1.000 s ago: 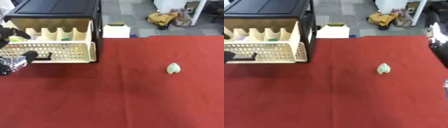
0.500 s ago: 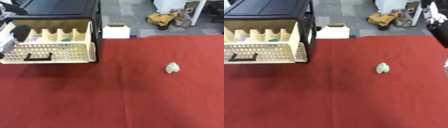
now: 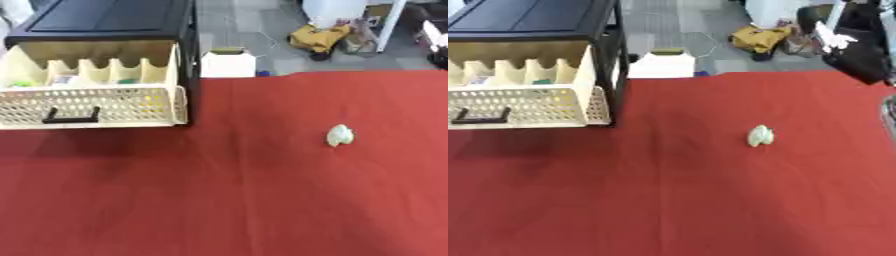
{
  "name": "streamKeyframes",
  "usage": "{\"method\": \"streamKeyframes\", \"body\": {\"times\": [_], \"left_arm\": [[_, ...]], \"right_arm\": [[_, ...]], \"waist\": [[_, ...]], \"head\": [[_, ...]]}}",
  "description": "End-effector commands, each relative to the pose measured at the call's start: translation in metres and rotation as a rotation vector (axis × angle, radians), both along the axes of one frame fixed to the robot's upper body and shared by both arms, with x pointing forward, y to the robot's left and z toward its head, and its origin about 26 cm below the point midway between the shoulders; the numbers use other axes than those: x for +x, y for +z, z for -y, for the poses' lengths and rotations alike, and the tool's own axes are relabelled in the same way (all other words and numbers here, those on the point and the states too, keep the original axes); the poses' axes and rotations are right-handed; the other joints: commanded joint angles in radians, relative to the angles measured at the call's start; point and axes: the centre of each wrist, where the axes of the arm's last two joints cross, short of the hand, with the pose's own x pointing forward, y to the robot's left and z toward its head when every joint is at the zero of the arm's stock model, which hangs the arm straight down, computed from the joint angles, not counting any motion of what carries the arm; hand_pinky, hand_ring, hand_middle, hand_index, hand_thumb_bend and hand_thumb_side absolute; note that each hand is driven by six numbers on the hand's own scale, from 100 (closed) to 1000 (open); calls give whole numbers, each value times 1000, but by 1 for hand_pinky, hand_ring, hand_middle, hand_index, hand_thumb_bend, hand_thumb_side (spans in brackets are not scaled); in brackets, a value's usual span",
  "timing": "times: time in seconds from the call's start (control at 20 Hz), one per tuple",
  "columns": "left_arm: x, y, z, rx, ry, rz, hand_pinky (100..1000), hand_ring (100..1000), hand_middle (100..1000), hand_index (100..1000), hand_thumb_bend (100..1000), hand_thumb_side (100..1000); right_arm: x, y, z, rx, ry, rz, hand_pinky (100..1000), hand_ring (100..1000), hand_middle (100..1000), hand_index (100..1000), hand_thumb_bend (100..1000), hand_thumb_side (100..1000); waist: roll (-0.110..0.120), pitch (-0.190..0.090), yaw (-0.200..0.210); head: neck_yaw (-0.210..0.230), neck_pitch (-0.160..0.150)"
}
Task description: Pick up objects from table and place into drawer.
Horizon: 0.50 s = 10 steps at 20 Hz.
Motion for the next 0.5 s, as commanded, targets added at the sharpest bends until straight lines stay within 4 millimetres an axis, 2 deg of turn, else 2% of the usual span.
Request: {"method": "streamKeyframes", "body": {"times": [0.05,0.2,0.5], "left_arm": [[-2,-1,0,-96,-16,22,100,100,100,753,191,1000],[-1,-10,3,-132,-26,-8,100,100,100,749,191,1000],[-1,-17,7,-169,-40,-40,100,100,100,744,182,1000]], "right_arm": [[5,14,14,-112,-16,-35,720,810,615,799,556,893],[15,13,19,-190,0,-108,728,817,623,812,591,844],[29,9,29,-316,16,-246,756,847,619,824,660,672]], "waist": [[-2,-22,5],[-3,-24,9],[-3,-27,16]], "head": [[-9,2],[-14,2],[-18,-3]]}}
